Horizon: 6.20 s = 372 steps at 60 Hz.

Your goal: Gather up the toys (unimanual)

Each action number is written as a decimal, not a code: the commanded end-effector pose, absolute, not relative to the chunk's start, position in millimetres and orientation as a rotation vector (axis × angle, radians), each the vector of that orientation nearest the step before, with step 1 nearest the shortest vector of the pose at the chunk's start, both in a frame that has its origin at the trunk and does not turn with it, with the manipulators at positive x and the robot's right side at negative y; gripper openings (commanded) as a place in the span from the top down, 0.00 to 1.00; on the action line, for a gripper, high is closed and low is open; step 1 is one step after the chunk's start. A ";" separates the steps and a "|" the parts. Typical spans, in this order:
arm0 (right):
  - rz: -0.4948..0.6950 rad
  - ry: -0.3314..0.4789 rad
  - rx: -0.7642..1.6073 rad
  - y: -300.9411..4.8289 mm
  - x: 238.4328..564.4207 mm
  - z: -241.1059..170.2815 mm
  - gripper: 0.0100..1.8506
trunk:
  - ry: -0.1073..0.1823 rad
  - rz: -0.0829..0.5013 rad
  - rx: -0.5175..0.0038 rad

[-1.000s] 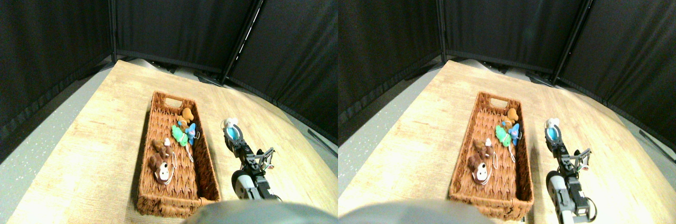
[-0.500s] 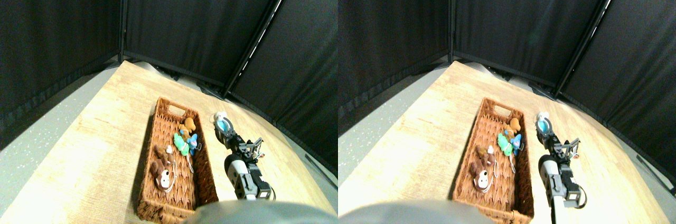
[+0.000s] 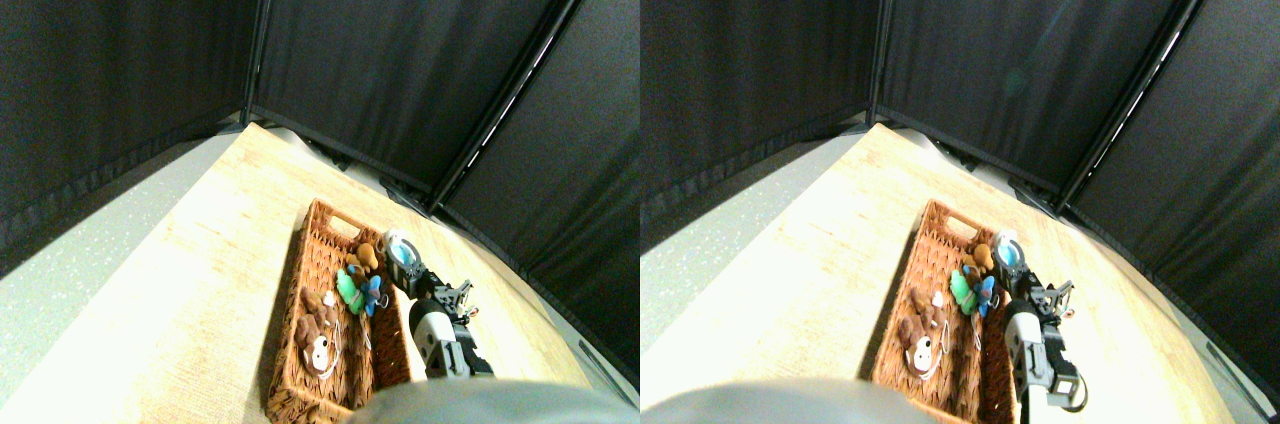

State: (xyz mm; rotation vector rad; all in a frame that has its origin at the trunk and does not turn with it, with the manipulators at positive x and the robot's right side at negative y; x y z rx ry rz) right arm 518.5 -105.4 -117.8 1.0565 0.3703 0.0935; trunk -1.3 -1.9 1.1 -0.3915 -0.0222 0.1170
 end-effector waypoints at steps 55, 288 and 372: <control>-0.005 0.300 1.084 -148.2 528.3 -112.3 0.53 | 0.007 0.105 -0.381; 0.029 0.267 0.992 -154.5 523.7 -113.3 0.93 | 0.002 0.122 -0.408; -0.078 0.221 1.058 -180.1 518.4 -115.1 0.49 | 0.023 0.074 -0.339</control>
